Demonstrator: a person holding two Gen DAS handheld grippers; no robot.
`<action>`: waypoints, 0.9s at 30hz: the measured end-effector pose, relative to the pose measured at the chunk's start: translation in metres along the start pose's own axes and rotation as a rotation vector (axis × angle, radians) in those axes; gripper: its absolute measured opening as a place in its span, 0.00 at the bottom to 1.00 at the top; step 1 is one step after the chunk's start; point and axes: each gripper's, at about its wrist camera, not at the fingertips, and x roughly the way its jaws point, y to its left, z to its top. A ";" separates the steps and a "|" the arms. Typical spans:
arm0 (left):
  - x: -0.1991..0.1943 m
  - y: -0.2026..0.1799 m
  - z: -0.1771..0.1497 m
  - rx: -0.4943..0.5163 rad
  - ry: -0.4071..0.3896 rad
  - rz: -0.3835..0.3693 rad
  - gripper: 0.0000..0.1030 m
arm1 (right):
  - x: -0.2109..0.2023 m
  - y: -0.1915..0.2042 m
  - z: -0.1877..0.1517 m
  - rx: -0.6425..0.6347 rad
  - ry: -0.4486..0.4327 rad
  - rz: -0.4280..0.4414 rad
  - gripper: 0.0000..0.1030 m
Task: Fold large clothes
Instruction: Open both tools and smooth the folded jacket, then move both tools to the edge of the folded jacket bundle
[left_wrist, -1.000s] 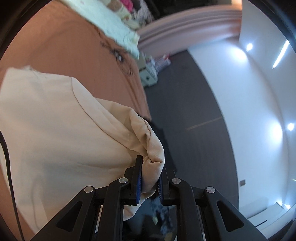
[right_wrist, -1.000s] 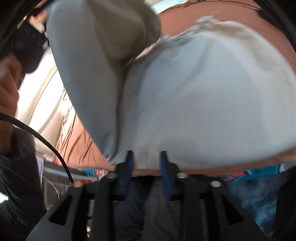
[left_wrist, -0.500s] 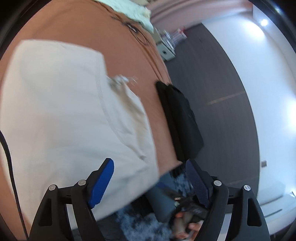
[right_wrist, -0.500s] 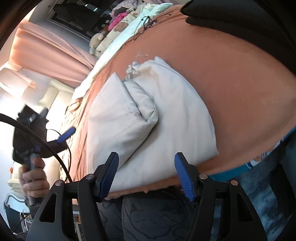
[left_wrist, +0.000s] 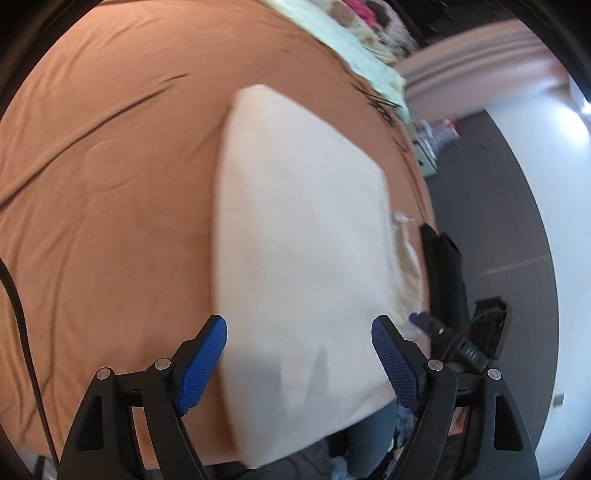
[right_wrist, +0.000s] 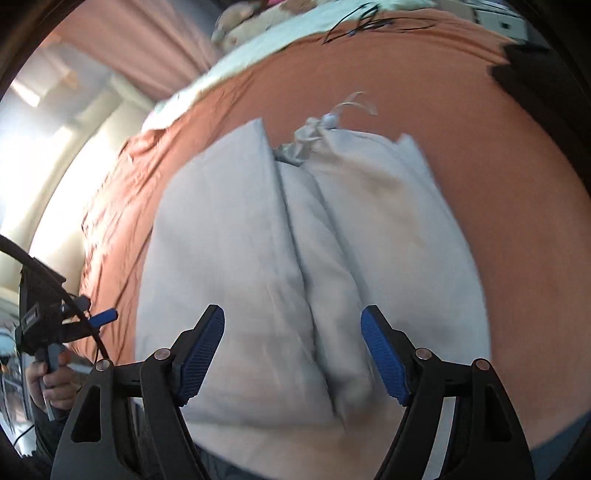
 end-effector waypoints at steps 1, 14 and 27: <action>-0.001 0.011 -0.003 -0.031 -0.005 -0.002 0.80 | 0.009 0.002 0.010 -0.014 0.023 0.001 0.73; -0.025 0.065 -0.032 -0.215 -0.068 -0.047 0.79 | 0.091 0.003 0.089 -0.011 0.192 0.170 0.73; -0.026 0.058 -0.029 -0.205 -0.082 -0.052 0.77 | 0.115 -0.001 0.094 0.019 0.229 0.153 0.15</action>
